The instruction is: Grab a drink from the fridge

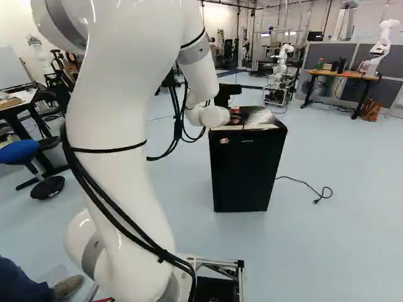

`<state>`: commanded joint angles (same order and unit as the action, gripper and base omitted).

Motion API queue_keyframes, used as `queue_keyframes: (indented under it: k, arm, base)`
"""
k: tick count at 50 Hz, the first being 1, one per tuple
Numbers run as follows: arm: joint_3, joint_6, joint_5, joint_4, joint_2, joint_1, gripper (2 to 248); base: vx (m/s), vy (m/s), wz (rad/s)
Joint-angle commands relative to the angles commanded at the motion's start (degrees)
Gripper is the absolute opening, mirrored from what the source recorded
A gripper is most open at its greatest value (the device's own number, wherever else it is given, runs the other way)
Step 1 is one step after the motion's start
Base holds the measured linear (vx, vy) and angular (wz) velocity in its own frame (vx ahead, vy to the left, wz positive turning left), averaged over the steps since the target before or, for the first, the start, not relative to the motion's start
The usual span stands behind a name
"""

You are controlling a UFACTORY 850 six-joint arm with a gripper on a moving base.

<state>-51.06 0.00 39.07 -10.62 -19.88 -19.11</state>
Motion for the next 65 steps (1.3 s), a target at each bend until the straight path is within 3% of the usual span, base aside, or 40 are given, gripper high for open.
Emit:
queue_keyframes:
  k: [55,56,61,62,65]
  arm:
    - [-15.12,0.00,0.81,0.00,-11.98,-0.86,247]
    - [-15.29,0.00,0.81,0.00,-12.10,-0.86,231]
    - [-15.71,0.00,0.81,0.00,-12.43,-0.88,231]
    - [-15.76,0.00,0.81,0.00,-12.46,-0.88,193]
    - [-15.84,0.00,0.81,0.00,-12.52,-0.89,193]
  base:
    - [0.000,0.000,0.000]
    - [0.000,0.000,0.000]
    - [0.000,0.000,0.000]
    - [0.000,0.000,0.000]
    - [0.000,0.000,0.000]
